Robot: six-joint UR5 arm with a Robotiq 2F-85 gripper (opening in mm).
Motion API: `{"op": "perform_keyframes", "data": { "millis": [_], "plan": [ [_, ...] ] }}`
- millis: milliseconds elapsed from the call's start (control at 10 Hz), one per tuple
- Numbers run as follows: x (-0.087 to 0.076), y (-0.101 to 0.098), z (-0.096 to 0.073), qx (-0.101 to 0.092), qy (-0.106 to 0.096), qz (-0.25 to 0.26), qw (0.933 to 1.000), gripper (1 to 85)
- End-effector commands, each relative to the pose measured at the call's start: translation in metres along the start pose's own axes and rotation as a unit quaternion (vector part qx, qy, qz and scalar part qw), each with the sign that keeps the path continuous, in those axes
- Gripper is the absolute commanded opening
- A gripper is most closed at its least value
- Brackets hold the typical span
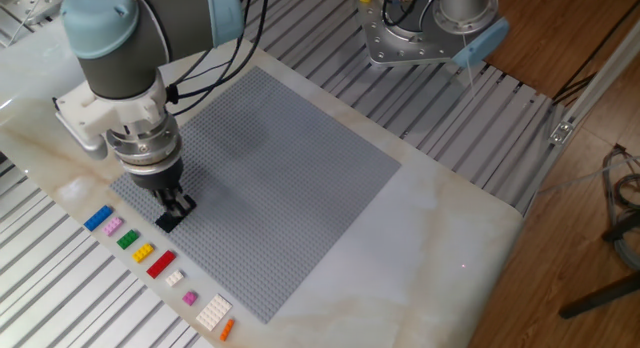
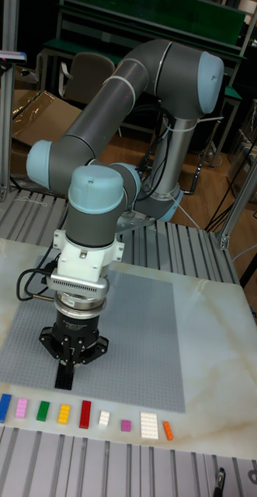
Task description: Stack small Lego blocks one on top of the other
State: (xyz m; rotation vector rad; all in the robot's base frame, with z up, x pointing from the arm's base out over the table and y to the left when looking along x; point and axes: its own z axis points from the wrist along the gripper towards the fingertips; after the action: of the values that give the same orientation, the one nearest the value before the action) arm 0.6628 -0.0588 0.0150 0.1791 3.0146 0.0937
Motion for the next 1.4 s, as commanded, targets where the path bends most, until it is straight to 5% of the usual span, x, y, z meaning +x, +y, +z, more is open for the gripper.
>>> {"op": "perform_keyframes", "data": {
  "millis": [0,500,1000,1300],
  "plan": [
    [-0.003,-0.003,-0.002,0.006,0.001,0.012,0.9999,1.0],
    [-0.025,-0.008,0.019,0.008,-0.026,0.003,0.9996,1.0],
    [-0.009,-0.011,0.007,-0.004,-0.011,0.004,0.9999,1.0],
    [-0.011,-0.002,0.020,0.004,-0.018,0.019,0.9997,1.0]
  ]
}}
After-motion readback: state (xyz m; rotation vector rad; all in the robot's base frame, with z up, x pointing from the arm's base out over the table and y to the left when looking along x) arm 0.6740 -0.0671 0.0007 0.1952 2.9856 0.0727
